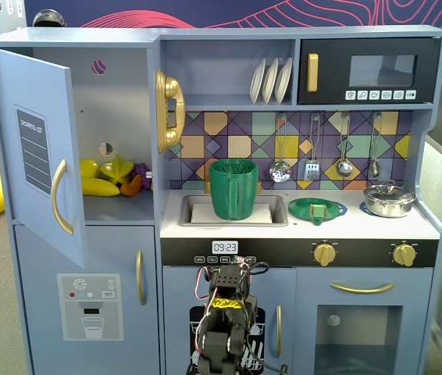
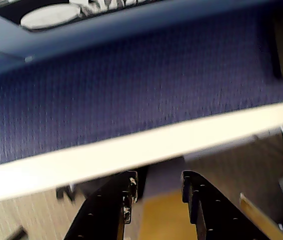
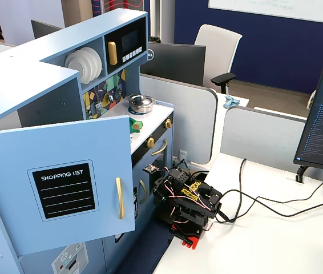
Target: Pick up the green pineapple from the left cabinet and place it in the green recipient
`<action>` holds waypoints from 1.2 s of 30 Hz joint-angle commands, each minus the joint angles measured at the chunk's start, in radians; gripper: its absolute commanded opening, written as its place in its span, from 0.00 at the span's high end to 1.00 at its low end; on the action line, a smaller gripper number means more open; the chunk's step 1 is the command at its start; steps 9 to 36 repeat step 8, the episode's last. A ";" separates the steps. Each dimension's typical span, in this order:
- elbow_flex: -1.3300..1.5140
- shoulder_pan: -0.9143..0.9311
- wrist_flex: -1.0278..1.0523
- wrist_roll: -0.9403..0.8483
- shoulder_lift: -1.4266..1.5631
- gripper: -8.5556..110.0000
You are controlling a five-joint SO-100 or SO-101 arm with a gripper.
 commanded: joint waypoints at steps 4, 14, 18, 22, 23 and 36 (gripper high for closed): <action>0.006 -0.035 0.130 0.032 0.015 0.92; 0.006 -0.063 0.195 0.031 0.015 0.92; 0.006 -0.063 0.195 0.031 0.015 0.92; 0.006 -0.063 0.195 0.031 0.015 0.92; 0.006 -0.063 0.195 0.031 0.015 0.92; 0.006 -0.063 0.195 0.031 0.015 0.92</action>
